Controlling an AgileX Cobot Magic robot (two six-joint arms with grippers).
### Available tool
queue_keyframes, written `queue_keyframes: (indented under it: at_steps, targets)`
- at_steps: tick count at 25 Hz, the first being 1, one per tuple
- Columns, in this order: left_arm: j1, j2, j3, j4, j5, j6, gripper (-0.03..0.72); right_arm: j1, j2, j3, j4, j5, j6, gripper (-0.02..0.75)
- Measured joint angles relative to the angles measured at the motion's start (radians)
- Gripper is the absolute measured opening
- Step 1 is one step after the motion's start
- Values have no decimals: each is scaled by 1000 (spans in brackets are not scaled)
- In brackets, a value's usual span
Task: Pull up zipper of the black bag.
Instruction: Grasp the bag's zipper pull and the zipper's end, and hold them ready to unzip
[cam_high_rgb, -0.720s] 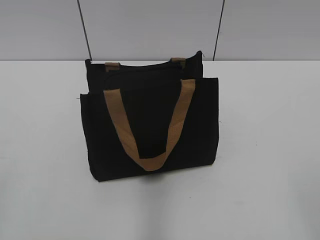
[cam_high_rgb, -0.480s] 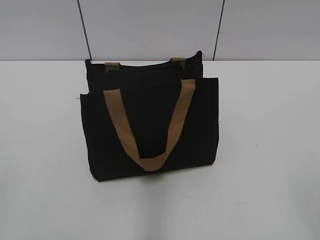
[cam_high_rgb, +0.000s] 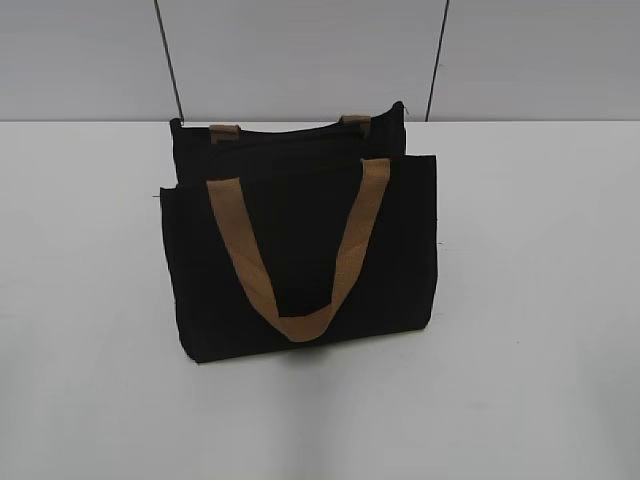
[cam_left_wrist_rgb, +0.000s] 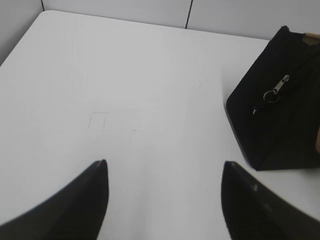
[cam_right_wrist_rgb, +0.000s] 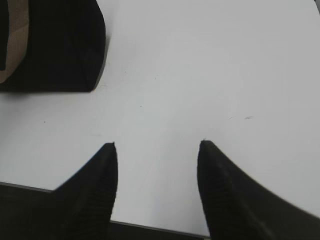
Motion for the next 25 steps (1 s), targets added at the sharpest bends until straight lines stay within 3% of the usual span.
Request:
queue_keyframes:
  at_steps: [12, 19, 25]
  targets:
    - [0, 5, -45, -1, -62, 26, 529, 0, 0, 0, 0, 0, 0, 403]
    - [-9, 233, -79, 25, -416, 87, 529, 0, 0, 0, 0, 0, 0, 403]
    - [-72, 535, 37, 97, -989, 87, 529, 0, 0, 0, 0, 0, 0, 403]
